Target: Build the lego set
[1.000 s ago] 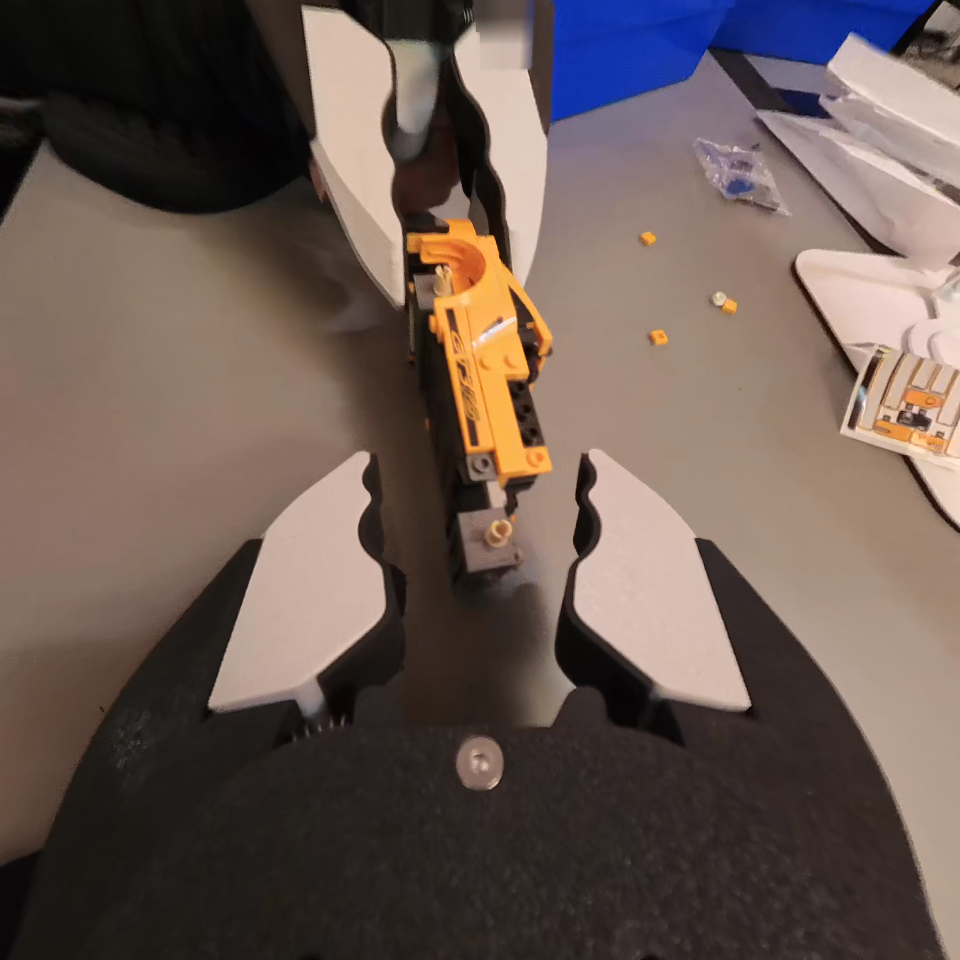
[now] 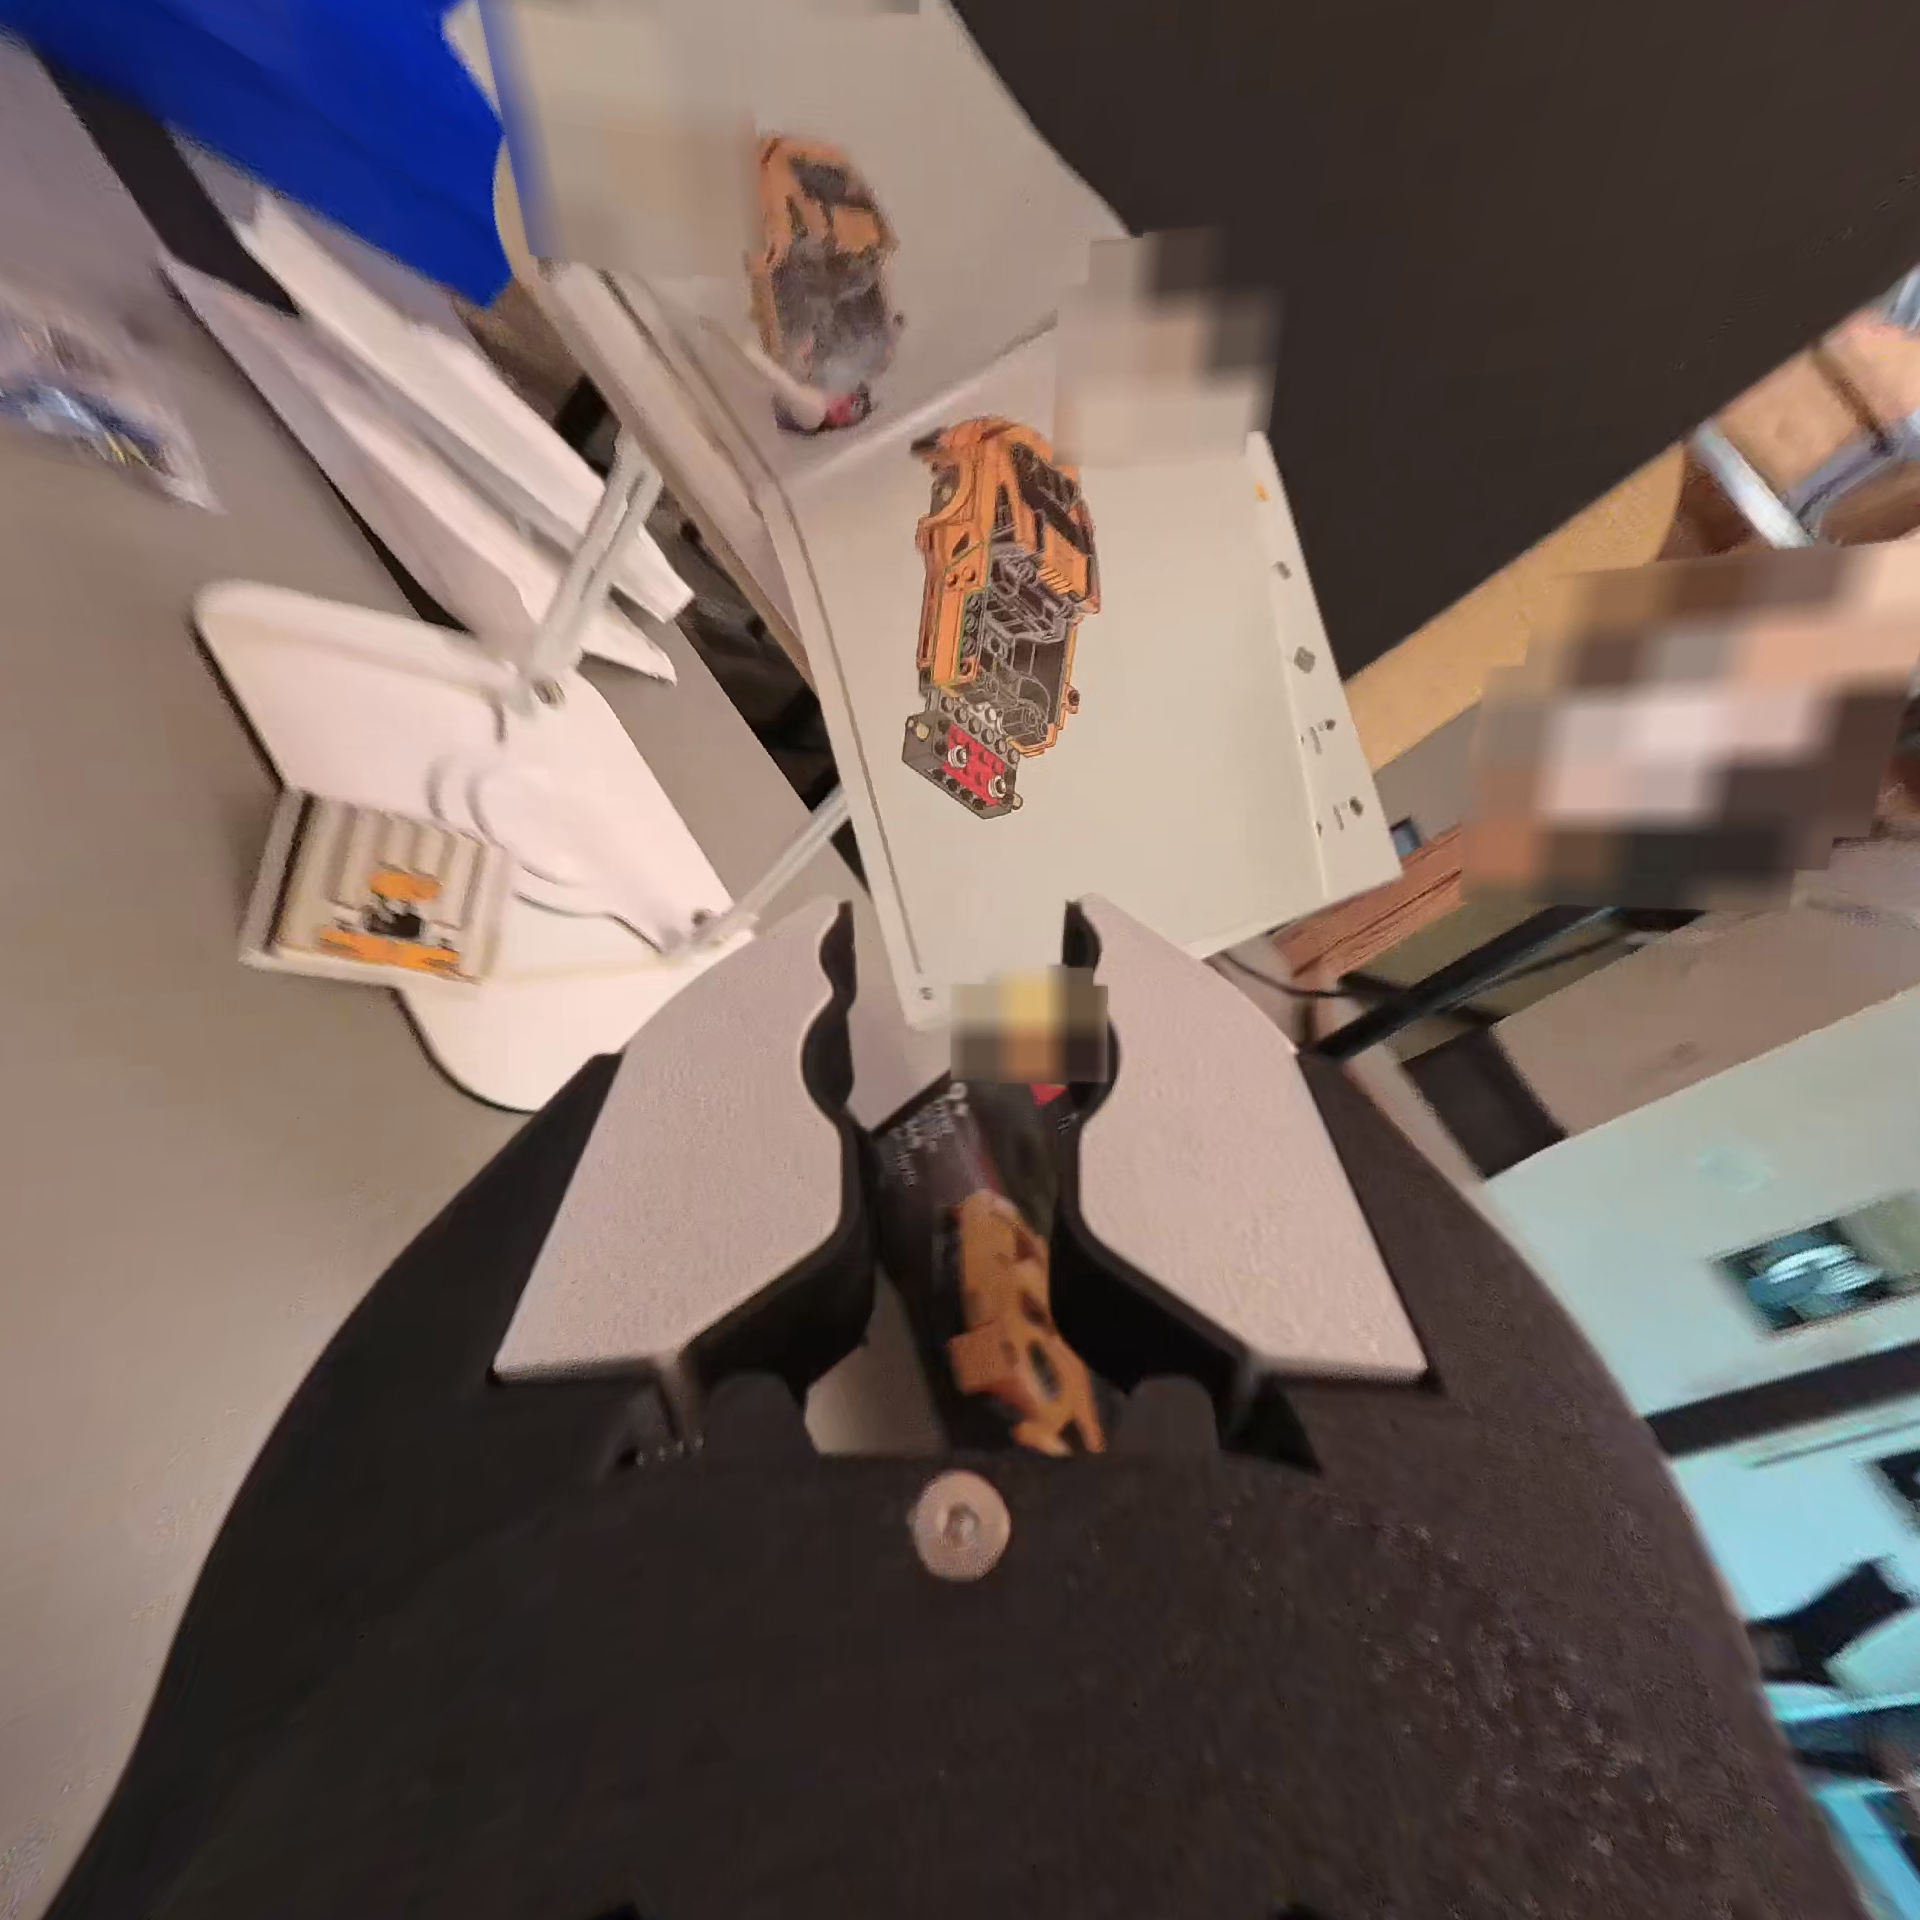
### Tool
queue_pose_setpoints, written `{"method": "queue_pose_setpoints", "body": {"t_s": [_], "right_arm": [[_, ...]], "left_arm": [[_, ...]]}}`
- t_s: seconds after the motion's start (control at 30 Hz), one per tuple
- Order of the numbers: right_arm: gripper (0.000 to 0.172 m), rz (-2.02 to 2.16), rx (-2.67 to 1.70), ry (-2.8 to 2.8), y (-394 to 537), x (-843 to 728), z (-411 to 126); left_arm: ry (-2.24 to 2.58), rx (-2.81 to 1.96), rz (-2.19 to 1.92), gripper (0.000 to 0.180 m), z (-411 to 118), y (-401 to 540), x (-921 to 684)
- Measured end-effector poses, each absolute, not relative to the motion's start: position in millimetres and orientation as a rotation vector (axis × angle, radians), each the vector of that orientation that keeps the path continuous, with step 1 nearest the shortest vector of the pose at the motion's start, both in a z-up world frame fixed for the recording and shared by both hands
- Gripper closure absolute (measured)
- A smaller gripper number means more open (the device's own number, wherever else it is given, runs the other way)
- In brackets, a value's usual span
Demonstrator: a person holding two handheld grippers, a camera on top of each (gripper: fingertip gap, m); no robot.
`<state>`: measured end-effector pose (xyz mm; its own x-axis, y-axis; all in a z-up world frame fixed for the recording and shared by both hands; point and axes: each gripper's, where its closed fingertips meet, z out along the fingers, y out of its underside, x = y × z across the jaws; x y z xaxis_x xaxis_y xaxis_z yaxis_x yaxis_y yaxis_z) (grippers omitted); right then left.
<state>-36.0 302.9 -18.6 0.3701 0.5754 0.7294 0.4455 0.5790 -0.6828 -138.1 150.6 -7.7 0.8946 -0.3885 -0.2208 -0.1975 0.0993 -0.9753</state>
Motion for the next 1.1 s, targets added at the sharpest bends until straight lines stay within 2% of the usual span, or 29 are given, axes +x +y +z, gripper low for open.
{"method": "queue_pose_setpoints", "body": {"t_s": [0.23,0.43,0.53,0.77,0.87,0.93,1.1], "right_arm": [[0.132,-0.071,-0.934,-1.364,341.1,-61.5,-41.4],[0.141,-0.036,-0.919,-1.399,345.9,-64.9,-47.1],[0.152,0.015,-0.927,-1.408,345.4,-62.0,-44.7],[0.159,0.063,-0.934,-1.436,348.6,-54.3,-40.3],[0.166,0.075,-0.921,-1.424,347.8,-51.0,-32.2],[0.171,0.080,-0.914,-1.421,346.7,-49.8,-27.0],[0.172,0.133,-0.929,-1.424,341.9,-49.6,-17.4]], "left_arm": [[0.373,-1.526,-0.125,0.180,-16.5,186.1,-162.9],[0.388,-1.564,-0.106,0.180,-22.7,204.7,-169.9],[0.394,-1.569,-0.117,0.180,-20.3,214.0,-167.5],[0.444,-1.566,-0.113,0.179,-14.8,233.7,-148.7],[0.483,-1.570,-0.093,0.173,-12.9,240.7,-138.8],[0.530,-1.572,-0.072,0.163,-10.8,246.4,-130.6],[0.674,-1.581,0.034,0.151,-4.7,264.1,-111.3]]}}
